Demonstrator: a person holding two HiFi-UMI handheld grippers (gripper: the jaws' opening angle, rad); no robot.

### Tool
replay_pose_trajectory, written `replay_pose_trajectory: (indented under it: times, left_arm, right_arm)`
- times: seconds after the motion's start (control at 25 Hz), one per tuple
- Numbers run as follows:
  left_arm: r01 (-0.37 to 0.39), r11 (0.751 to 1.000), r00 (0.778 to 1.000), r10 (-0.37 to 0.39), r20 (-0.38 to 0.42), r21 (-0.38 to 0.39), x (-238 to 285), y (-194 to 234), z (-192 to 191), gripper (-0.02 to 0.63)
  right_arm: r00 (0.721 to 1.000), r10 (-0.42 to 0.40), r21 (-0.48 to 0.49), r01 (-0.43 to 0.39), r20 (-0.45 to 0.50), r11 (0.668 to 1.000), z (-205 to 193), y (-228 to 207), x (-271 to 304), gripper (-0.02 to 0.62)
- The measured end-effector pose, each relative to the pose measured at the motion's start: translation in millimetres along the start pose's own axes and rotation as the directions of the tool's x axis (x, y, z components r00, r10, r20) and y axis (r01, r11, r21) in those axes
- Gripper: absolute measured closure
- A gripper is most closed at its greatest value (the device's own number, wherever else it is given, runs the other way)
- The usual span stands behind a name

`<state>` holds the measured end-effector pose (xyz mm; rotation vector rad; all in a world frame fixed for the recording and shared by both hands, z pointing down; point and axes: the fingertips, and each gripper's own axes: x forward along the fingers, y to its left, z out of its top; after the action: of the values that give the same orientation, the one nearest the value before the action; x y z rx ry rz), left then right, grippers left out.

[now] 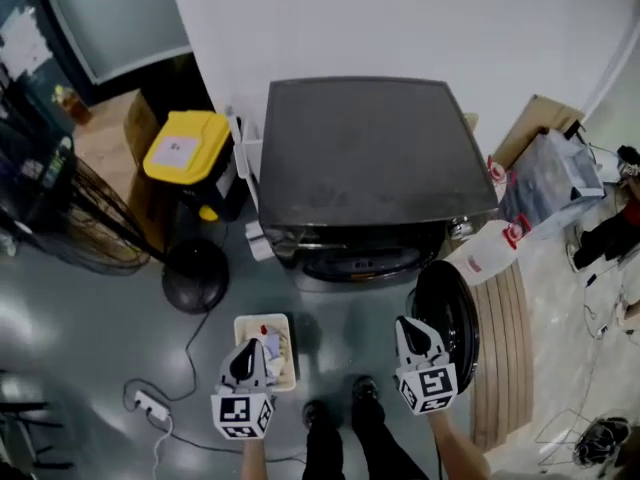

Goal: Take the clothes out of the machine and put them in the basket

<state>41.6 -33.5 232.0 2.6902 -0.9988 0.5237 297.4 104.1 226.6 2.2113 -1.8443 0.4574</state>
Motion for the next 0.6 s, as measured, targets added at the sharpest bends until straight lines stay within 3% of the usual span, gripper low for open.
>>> replay_pose_trajectory:
  times: [0.28, 0.6]
  left_arm:
    - [0.021, 0.997, 0.996, -0.028, 0.080, 0.078, -31, -41, 112, 0.588]
    - [-0.008, 0.996, 0.994, -0.002, 0.107, 0.094, -75, -71, 155, 0.588]
  right_arm:
    - [0.994, -0.033, -0.010, 0.034, 0.105, 0.999, 105, -24, -51, 0.571]
    - [0.986, -0.020, -0.036, 0.026, 0.163, 0.999, 170, -35, -102, 0.572]
